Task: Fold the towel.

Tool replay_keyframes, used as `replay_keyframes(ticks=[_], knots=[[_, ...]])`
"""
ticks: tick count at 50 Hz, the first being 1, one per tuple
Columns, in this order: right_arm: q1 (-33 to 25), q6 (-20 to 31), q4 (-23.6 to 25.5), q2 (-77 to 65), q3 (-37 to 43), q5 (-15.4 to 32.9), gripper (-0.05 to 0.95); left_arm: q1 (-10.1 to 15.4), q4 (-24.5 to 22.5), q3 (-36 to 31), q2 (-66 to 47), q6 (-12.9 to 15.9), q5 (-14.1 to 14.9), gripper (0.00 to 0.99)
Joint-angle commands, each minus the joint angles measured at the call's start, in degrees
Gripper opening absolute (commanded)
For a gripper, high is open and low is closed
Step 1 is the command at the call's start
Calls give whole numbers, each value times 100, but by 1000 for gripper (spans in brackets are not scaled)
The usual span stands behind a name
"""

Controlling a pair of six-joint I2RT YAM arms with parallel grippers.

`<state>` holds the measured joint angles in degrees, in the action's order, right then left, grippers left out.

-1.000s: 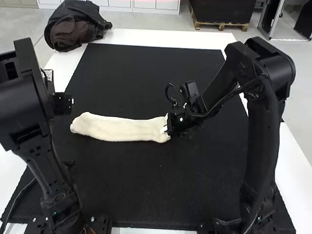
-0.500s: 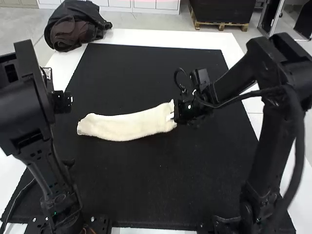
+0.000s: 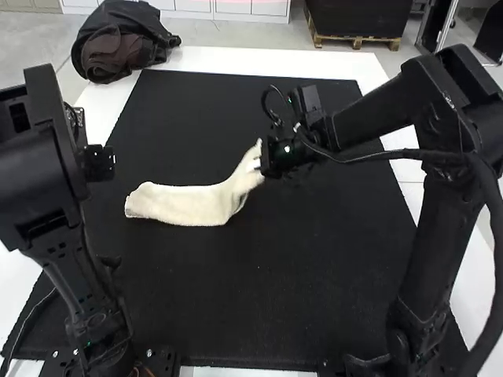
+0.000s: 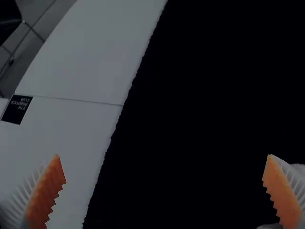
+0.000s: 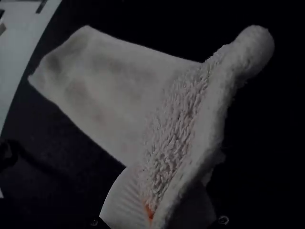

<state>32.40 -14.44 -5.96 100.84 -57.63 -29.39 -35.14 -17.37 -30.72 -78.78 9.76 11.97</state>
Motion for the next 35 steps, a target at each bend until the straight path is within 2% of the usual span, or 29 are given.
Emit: replay_keyframes(ticks=[1, 6, 17, 35], knots=[[328, -200, -2, 138, -425, -94, -28, -2, -4, -136, 118, -27, -89, 970], [601, -226, 51, 323, -706, -94, -28, -46, 5, -127, 153, -53, -89, 970], [1084, -235, 95, 841, -1216, -41, -28, -143, 23, -118, 241, -352, -72, 970], [1523, -244, 103, 1729, -2077, -6, -26, -231, 31, 57, 346, -369, -10, 970]])
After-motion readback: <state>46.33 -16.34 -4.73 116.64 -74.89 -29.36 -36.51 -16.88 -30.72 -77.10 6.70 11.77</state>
